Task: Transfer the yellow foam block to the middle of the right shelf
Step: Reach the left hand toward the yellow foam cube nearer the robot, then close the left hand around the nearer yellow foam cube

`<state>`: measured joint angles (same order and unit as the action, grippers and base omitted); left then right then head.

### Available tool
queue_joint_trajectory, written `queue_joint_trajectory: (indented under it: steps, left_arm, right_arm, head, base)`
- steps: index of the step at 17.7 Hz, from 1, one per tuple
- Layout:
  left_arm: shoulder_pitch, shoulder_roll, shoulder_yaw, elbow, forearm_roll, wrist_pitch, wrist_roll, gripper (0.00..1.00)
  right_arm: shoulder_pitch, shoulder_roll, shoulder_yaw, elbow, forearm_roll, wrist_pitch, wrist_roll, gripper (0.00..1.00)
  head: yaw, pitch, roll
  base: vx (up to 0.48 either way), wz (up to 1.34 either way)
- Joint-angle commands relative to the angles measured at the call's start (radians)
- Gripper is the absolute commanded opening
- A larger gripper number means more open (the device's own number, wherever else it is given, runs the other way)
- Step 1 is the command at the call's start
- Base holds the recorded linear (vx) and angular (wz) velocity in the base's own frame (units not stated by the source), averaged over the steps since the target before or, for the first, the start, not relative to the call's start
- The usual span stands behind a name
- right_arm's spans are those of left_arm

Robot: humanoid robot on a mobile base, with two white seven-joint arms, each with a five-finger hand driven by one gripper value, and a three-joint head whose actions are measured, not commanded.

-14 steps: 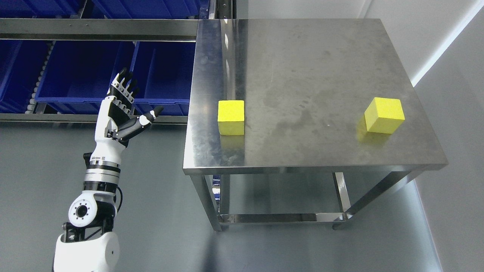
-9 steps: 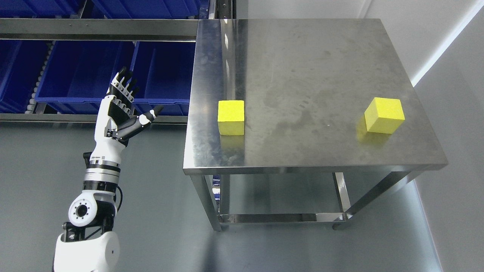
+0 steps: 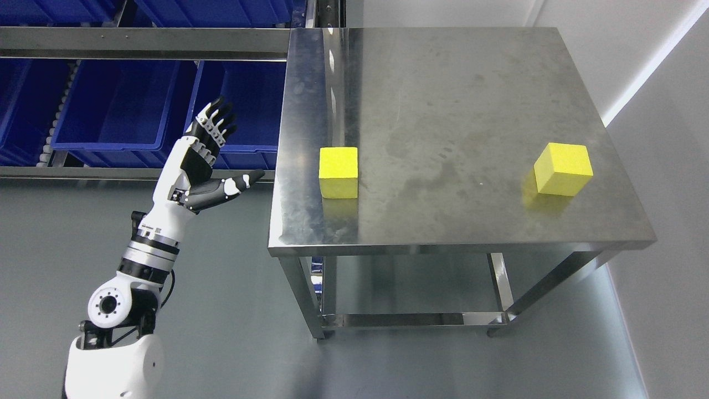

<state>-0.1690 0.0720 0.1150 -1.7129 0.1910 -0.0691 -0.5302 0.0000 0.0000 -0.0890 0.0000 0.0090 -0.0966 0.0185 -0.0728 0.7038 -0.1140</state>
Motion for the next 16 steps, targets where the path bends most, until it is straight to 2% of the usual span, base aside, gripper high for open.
queue_joint_trajectory:
  steps: [1, 3, 6, 11, 16]
  left_arm:
    - [-0.041, 0.164, -0.084, 0.009, -0.01, -0.011, -0.094, 1.0]
    - [-0.079, 0.212, -0.168, 0.027, -0.089, -0.011, -0.099, 0.99]
    - [-0.153, 0.209, -0.222, 0.113, -0.206, -0.012, -0.1, 0.99]
    - [-0.228, 0.192, -0.339, 0.205, -0.22, -0.008, -0.131, 0.97]
    - [-0.251, 0.137, -0.383, 0.332, -0.269, -0.008, -0.136, 0.96]
  right_arm:
    - [-0.002, -0.017, 0.0, -0.017, -0.009, 0.0, 0.0, 1.0]
    - [-0.003, -0.017, 0.0, -0.017, -0.009, 0.0, 0.0, 1.0]
    - [-0.002, -0.017, 0.0, -0.017, -0.009, 0.0, 0.0, 1.0]
    - [-0.003, -0.017, 0.0, -0.017, -0.01, 0.0, 0.0, 1.0]
    - [-0.003, -0.017, 0.0, -0.017, -0.009, 0.0, 0.0, 1.0]
  head:
    - [0.0, 0.0, 0.0]
    - [0.0, 0.0, 0.0]
    - [0.0, 0.0, 0.0]
    - [0.0, 0.0, 0.0]
    - [0.0, 0.0, 0.0]
  base:
    - [0.0, 0.0]
    - [0.0, 0.0]
    - [0.0, 0.0]
    - [0.0, 0.0]
    - [0.012, -0.01]
